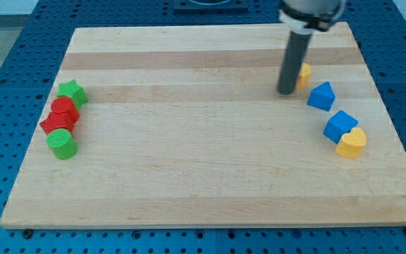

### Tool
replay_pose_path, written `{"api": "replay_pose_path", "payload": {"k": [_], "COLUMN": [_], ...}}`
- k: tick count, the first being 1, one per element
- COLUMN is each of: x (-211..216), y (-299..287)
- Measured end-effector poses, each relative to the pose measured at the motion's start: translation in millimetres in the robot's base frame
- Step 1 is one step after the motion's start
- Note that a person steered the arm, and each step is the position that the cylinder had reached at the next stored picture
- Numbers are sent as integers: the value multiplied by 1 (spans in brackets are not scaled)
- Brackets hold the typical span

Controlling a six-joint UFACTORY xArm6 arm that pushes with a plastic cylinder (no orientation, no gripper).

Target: Push the yellow hexagon into the blue triangle

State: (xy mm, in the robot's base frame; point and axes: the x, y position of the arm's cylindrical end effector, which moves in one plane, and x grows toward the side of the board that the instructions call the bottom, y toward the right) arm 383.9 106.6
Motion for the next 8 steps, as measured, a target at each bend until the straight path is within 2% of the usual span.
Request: {"api": "replay_pose_path", "payload": {"k": [1, 2, 5, 8], "x": [-11, -40, -43, -50], "y": [-77, -76, 49, 87]}}
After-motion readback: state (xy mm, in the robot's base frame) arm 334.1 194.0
